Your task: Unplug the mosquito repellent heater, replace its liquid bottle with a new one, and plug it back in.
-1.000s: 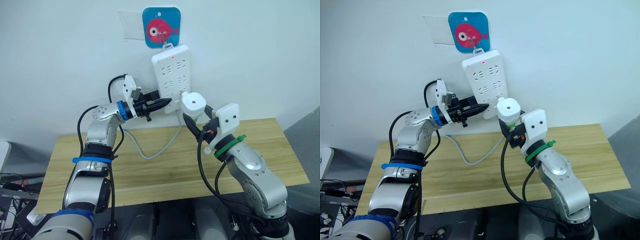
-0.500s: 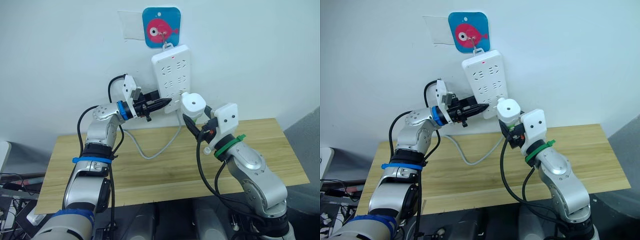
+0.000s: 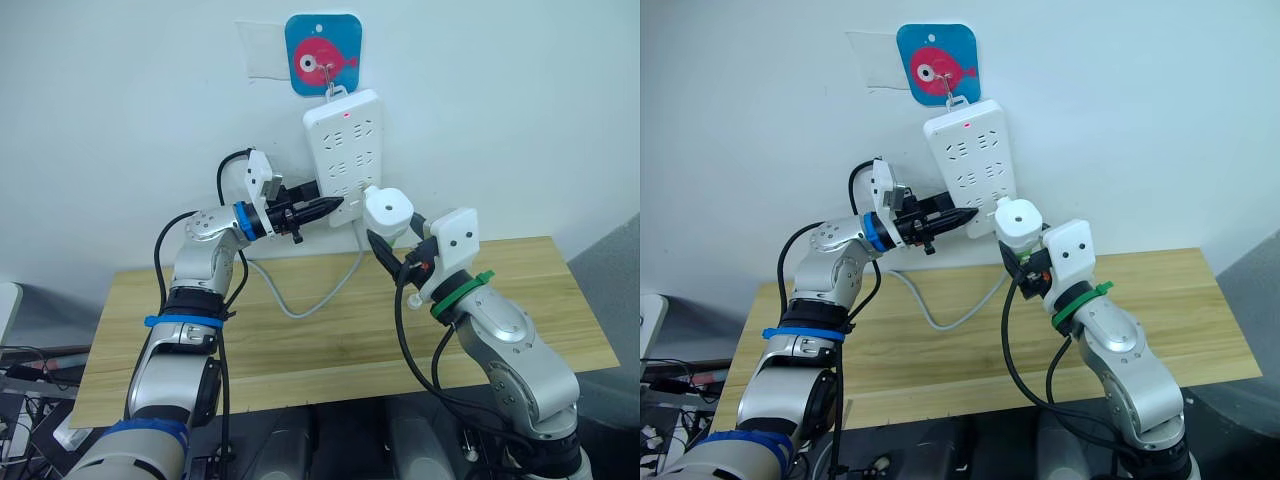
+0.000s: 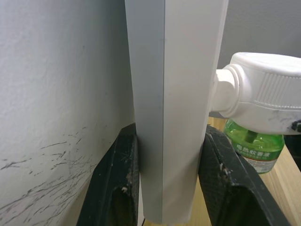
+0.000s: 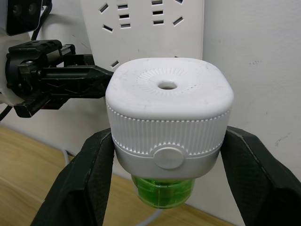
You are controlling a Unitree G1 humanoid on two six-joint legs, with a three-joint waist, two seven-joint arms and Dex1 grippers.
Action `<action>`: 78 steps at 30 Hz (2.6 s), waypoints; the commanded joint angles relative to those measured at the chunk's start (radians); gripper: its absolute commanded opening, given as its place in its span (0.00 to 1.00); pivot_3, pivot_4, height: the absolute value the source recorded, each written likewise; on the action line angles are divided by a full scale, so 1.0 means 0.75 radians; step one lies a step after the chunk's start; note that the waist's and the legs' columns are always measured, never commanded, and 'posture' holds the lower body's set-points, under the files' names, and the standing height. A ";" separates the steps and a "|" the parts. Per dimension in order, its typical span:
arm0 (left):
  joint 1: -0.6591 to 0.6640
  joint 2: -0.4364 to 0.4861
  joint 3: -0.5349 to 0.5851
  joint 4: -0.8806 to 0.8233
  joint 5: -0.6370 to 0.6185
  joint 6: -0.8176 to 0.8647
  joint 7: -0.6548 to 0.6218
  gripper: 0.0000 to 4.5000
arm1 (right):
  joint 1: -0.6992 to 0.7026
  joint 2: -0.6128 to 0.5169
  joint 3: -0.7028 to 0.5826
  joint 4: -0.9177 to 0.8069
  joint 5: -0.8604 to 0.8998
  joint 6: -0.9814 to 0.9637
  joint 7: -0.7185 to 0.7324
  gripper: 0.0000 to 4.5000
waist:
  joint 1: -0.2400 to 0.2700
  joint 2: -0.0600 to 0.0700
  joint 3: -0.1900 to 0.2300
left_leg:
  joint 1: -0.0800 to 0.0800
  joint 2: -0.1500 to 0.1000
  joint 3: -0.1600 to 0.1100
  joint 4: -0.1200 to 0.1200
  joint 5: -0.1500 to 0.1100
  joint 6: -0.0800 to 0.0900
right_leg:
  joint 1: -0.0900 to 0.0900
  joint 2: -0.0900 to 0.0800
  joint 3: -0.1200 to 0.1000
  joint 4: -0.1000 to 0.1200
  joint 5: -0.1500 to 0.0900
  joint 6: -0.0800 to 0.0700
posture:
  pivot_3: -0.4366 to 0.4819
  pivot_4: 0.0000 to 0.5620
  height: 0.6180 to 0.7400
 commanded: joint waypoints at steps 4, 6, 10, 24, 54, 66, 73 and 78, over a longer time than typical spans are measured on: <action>-0.004 0.007 -0.008 -0.056 -0.001 -0.004 -0.011 0.29 | -0.011 0.005 -0.019 -0.077 0.015 -0.011 0.006 0.66 | 0.000 0.000 0.000 | 0.000 0.000 0.000 0.000 0.000 0.000 | 0.000 0.000 0.000 0.000 0.000 0.000 | 0.31 0.42 1.00; -0.001 0.008 -0.008 -0.062 -0.001 -0.002 -0.010 0.29 | -0.011 0.004 -0.017 -0.067 0.011 -0.013 0.006 0.66 | 0.000 0.000 0.000 | 0.000 0.000 0.000 0.000 0.000 0.000 | 0.000 0.000 0.000 0.000 0.000 0.000 | 0.31 0.42 1.00; 0.005 0.008 -0.009 -0.074 -0.003 0.003 -0.008 0.29 | -0.015 0.005 -0.015 -0.051 0.005 -0.020 0.006 0.66 | 0.000 0.000 0.000 | 0.000 0.000 0.000 0.000 0.000 0.000 | 0.000 0.000 0.000 0.000 0.000 0.000 | 0.32 0.43 1.00; 0.024 0.016 -0.009 -0.101 -0.004 0.011 -0.008 0.29 | -0.026 -0.003 0.000 -0.058 0.001 -0.012 0.014 0.66 | 0.001 0.000 0.000 | 0.000 0.000 0.000 0.000 0.000 0.000 | 0.000 0.000 0.000 0.000 0.000 0.000 | 0.33 0.42 1.00; 0.021 0.015 -0.009 -0.092 0.002 0.003 -0.002 0.29 | -0.075 0.016 0.008 -0.019 -0.010 -0.001 0.013 0.66 | 0.002 0.000 0.000 | 0.000 0.000 0.000 0.000 0.000 0.000 | 0.000 0.000 0.000 0.000 0.000 0.000 | 0.33 0.42 1.00; 0.026 0.009 -0.011 -0.098 0.006 0.008 0.002 0.29 | -0.106 0.093 0.031 0.059 -0.049 -0.040 -0.034 0.66 | 0.002 0.000 0.000 | 0.000 0.000 0.000 0.000 0.000 0.000 | 0.000 0.000 0.000 0.000 0.000 0.000 | 0.33 0.43 1.00; 0.030 0.012 -0.011 -0.108 0.004 0.020 -0.002 0.29 | -0.135 0.122 0.020 0.109 -0.068 -0.078 -0.034 0.66 | -0.004 0.000 0.000 | 0.000 0.000 0.000 0.000 0.000 0.000 | -0.001 0.000 0.000 0.001 0.000 0.000 | 0.33 0.44 1.00; 0.030 0.013 -0.014 -0.109 0.004 0.022 -0.003 0.29 | -0.173 0.128 0.014 0.154 -0.073 -0.107 -0.032 0.66 | -0.010 0.000 0.000 | 0.000 0.000 0.000 0.000 0.000 0.000 | -0.001 0.000 0.000 0.001 0.000 0.000 | 0.33 0.44 1.00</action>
